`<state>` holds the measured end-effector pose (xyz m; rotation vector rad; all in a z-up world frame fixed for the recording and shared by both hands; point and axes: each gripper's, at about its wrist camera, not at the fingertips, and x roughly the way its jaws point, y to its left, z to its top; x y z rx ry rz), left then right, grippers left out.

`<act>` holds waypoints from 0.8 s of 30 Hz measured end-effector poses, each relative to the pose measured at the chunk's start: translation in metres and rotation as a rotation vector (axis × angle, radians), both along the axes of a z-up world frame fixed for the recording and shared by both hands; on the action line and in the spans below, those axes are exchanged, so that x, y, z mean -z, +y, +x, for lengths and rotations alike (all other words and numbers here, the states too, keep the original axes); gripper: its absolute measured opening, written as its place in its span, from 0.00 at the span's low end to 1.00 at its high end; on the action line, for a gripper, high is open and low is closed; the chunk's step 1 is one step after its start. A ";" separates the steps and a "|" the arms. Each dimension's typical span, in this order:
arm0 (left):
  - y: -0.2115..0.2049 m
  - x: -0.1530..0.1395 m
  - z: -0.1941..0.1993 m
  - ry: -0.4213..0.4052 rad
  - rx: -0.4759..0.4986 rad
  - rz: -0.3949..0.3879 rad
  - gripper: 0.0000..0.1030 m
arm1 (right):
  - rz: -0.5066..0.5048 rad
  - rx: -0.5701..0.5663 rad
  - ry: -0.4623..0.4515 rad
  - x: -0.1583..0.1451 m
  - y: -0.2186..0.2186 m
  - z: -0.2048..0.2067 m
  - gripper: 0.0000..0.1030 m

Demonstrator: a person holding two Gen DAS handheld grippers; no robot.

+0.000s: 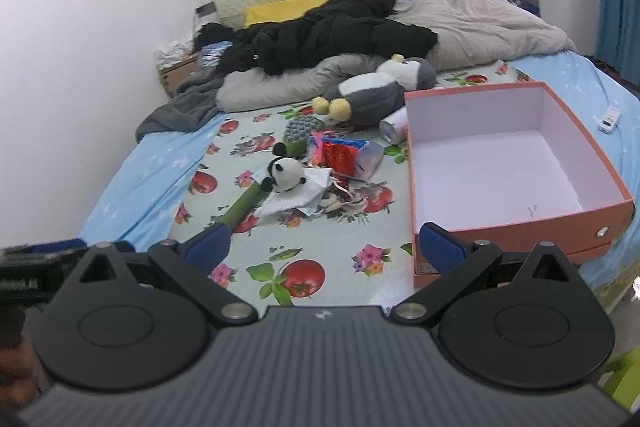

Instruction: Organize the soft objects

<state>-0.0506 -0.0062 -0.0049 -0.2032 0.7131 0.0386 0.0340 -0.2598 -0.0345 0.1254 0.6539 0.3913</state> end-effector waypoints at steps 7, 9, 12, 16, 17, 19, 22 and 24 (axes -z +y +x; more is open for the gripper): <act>-0.001 -0.002 -0.002 -0.010 0.001 0.007 1.00 | -0.026 0.015 0.023 0.003 0.001 0.002 0.98; 0.000 -0.002 -0.001 -0.010 0.003 0.003 1.00 | -0.026 0.013 0.029 0.004 0.000 0.002 0.98; 0.001 0.001 0.002 0.000 0.007 -0.013 1.00 | -0.026 0.019 0.039 0.006 -0.001 0.004 0.98; 0.002 0.006 0.007 0.014 0.015 -0.033 1.00 | 0.003 0.022 0.055 0.009 -0.003 0.009 0.93; 0.003 0.007 0.008 0.017 0.014 -0.036 1.00 | 0.005 0.020 0.058 0.010 -0.003 0.010 0.92; 0.004 0.008 0.010 0.017 0.014 -0.038 1.00 | 0.016 0.013 0.065 0.009 -0.002 0.015 0.91; 0.005 0.008 0.013 0.018 0.015 -0.045 1.00 | 0.006 0.008 0.063 0.006 0.003 0.023 0.88; 0.006 0.005 0.015 0.006 0.010 -0.035 0.99 | -0.005 0.000 0.055 0.004 0.007 0.027 0.86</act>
